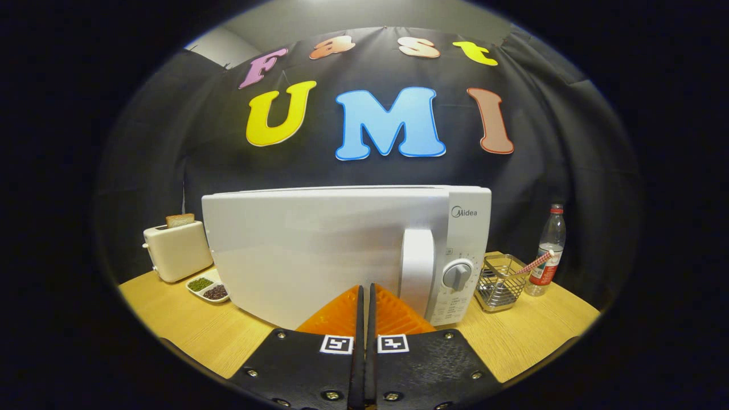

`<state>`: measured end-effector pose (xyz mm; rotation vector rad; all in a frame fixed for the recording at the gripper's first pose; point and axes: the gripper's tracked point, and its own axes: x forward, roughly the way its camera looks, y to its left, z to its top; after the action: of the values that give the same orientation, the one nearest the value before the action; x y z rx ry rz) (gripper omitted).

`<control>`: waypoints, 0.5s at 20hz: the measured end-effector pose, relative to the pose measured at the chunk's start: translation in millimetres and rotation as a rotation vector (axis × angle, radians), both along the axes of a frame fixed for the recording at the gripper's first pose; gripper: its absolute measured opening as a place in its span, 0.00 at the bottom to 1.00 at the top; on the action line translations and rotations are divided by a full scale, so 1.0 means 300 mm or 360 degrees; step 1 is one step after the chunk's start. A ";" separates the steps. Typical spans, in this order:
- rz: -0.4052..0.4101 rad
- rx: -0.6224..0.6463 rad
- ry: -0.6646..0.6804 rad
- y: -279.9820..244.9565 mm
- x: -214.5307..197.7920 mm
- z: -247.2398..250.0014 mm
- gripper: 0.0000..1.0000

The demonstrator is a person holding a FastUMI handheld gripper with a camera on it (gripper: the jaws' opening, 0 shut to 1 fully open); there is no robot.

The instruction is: Open the microwave, put the food inside, and close the microwave door.

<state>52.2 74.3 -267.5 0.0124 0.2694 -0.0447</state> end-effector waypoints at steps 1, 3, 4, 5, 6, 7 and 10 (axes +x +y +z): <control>-0.0011 -0.0008 -0.0002 -0.003 0.018 0.000 0.01; -0.0034 -0.0027 -0.0004 -0.014 0.060 -0.003 0.01; -0.0045 -0.0031 0.0000 -0.017 0.076 -0.004 0.01; -0.0056 -0.0033 0.0003 -0.024 0.088 -0.008 0.01; -0.0062 -0.0032 -0.0004 -0.029 0.105 -0.010 0.01; -0.0077 -0.0041 0.0002 -0.039 0.119 -0.008 0.01; -0.0080 -0.0057 -0.0005 -0.040 0.141 -0.016 0.01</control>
<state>94.6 62.3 -272.4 -0.0165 0.2652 -0.0997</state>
